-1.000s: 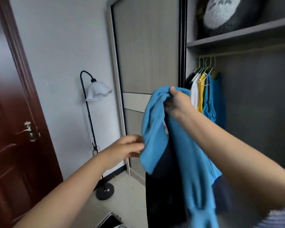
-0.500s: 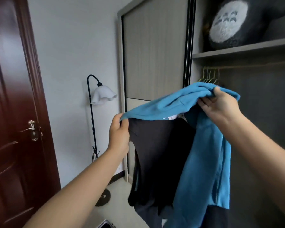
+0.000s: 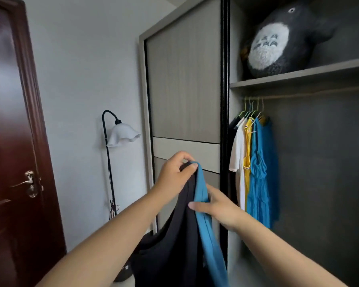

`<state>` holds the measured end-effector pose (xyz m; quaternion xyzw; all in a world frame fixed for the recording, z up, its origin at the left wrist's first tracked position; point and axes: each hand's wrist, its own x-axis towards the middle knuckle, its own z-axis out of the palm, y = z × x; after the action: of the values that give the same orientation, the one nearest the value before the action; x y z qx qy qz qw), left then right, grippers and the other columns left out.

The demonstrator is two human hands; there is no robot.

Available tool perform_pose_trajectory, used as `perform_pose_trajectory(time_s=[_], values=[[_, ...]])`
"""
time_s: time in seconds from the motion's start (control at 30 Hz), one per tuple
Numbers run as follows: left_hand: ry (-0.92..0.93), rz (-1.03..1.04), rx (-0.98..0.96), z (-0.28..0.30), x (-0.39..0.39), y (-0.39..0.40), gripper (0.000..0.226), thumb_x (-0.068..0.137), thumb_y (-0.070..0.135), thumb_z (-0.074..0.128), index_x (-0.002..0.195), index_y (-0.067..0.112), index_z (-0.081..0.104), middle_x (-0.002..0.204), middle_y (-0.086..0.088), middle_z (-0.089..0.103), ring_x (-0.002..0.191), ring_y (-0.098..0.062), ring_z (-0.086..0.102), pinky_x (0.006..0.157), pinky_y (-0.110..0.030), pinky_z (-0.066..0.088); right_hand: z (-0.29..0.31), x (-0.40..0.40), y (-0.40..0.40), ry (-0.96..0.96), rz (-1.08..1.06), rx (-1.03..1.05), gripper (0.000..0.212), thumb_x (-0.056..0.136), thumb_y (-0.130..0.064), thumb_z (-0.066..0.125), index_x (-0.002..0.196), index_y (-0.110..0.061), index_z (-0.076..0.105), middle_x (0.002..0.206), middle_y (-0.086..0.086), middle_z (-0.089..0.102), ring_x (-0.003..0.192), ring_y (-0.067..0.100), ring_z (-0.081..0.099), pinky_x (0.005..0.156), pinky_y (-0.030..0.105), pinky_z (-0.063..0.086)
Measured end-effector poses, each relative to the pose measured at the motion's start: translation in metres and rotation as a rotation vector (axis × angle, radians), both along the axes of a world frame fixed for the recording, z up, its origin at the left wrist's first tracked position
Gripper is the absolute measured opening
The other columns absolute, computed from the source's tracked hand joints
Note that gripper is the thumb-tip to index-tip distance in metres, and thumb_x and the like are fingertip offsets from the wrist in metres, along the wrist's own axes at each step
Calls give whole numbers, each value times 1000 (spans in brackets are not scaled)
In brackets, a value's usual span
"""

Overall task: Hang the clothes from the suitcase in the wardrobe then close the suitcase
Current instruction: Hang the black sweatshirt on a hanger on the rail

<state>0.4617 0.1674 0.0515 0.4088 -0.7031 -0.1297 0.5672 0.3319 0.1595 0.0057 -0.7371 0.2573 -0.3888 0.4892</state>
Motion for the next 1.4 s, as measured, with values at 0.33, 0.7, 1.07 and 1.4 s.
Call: perform_pose_trajectory(time_s=[0.33, 0.7, 1.07, 1.4], values=[[0, 54, 391, -13, 60, 47, 13, 95, 23, 44, 82, 21, 45, 74, 6, 63, 62, -2, 57, 60, -12, 42, 39, 34, 1, -403, -174, 30, 11, 93, -14, 50, 90, -11, 59, 69, -5, 68, 65, 9, 65, 63, 21, 54], [-850, 143, 483, -50, 79, 63, 31, 90, 29, 55, 66, 30, 35, 65, 11, 44, 55, -1, 39, 51, -13, 30, 79, 23, -2, -460, -282, 5, 19, 96, -18, 47, 79, -19, 56, 59, -9, 63, 53, 3, 59, 55, 20, 52], [-1075, 605, 0, -5, 78, 26, 15, 99, 23, 31, 90, 15, 23, 61, 5, 30, 58, -18, 34, 46, -22, 18, 22, -89, -11, -257, -342, 79, 28, 84, 14, 46, 80, -12, 56, 61, -4, 69, 57, 7, 65, 57, 18, 54], [-397, 244, 78, -8, 8, -49, 25, 84, 5, 53, 62, 15, 52, 63, -2, 55, 63, -19, 49, 62, -28, 39, -19, -152, -19, 970, -108, -358, 51, 85, 7, 47, 126, -23, 51, 102, -28, 41, 95, -14, 44, 83, -4, 26]])
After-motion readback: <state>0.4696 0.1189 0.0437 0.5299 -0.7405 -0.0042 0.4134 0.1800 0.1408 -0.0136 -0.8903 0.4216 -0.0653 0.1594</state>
